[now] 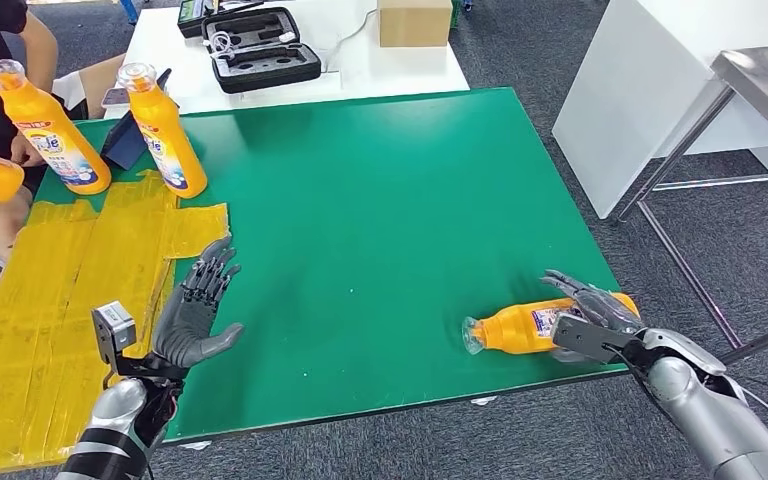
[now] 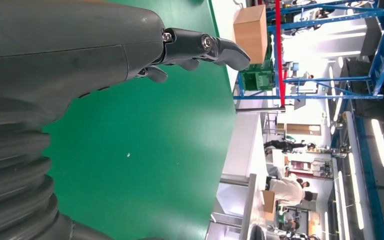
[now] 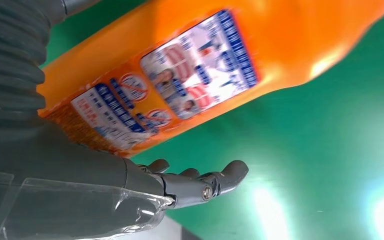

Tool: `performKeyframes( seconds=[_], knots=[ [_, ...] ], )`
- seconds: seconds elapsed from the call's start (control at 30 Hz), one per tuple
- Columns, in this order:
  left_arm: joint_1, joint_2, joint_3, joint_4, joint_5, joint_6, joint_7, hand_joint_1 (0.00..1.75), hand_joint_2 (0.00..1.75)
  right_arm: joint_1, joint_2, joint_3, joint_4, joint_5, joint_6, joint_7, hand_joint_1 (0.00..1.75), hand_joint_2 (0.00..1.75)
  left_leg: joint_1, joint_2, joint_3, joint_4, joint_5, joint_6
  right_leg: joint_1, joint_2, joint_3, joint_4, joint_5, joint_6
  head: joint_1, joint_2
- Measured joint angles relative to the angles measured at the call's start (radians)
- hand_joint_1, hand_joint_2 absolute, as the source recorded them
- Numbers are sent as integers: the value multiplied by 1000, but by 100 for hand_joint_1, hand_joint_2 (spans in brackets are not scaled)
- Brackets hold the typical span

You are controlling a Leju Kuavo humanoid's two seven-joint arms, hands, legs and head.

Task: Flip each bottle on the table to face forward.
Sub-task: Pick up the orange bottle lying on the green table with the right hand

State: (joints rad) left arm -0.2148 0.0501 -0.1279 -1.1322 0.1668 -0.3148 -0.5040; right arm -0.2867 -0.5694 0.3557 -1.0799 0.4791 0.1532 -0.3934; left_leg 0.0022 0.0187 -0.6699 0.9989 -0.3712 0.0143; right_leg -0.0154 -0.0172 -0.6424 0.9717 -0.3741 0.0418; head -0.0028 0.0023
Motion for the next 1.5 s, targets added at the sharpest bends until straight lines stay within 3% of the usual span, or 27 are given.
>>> performKeyframes(
  seconds=[0.4, 0.53, 0.67, 0.7, 0.9, 1.07, 1.33, 1.5],
  knots=[
    [4, 0, -2, 0, 1, 3, 10, 0, 175, -24, -7, 38, 25, 165, -82, 137, 0, 175, 0, 0, 0, 0, 0, 0, 0, 0, 0, 0, 0, 0, 0, 0],
    [6, 0, -2, 0, -3, 4, 21, 0, 175, -51, -6, 70, 53, 233, -90, 179, 12, 175, 0, 0, 0, 0, 0, 0, 0, 0, 0, 0, 0, 0, 0, 0],
    [6, -2, -1, 0, -6, 4, 25, 0, 175, -78, -5, 102, 80, 266, -89, 191, 167, 175, 0, 0, 1, 0, 0, 0, 0, 0, 1, 0, 0, 0, 0, 0],
    [6, -3, 0, 0, -6, 4, 25, 0, 175, -84, -4, 109, 86, 270, -89, 193, 175, 175, 0, 0, 1, 0, 0, 0, 0, 0, 1, 0, 0, 0, 0, 0],
    [6, -8, 3, 0, -19, 4, 33, 0, 175, -119, 17, 141, 137, 288, -124, 197, 175, 175, 0, 0, 3, 0, 0, 0, 0, 0, 3, 0, 0, 0, 0, 0],
    [6, -12, 8, 0, -25, 14, 41, 0, 175, -126, 52, 147, 160, 300, -218, 199, 175, 175, 0, 0, 4, 0, 0, 0, 0, 1, 4, 0, 0, 0, 0, 0],
    [8, -21, 10, -16, -36, 28, 60, 0, 175, -124, 145, 122, 171, 318, -358, 205, 175, 175, 1, 0, 3, 0, 1, 0, 1, 0, 3, 1, 0, 0, 0, 0],
    [7, -24, 5, -26, -29, 24, 111, 0, 175, -125, 244, 49, 175, 267, -531, 181, 175, 175, 2, 1, 2, 0, 0, 0, 1, 1, 2, 1, 0, 0, 0, 0]
  ],
)
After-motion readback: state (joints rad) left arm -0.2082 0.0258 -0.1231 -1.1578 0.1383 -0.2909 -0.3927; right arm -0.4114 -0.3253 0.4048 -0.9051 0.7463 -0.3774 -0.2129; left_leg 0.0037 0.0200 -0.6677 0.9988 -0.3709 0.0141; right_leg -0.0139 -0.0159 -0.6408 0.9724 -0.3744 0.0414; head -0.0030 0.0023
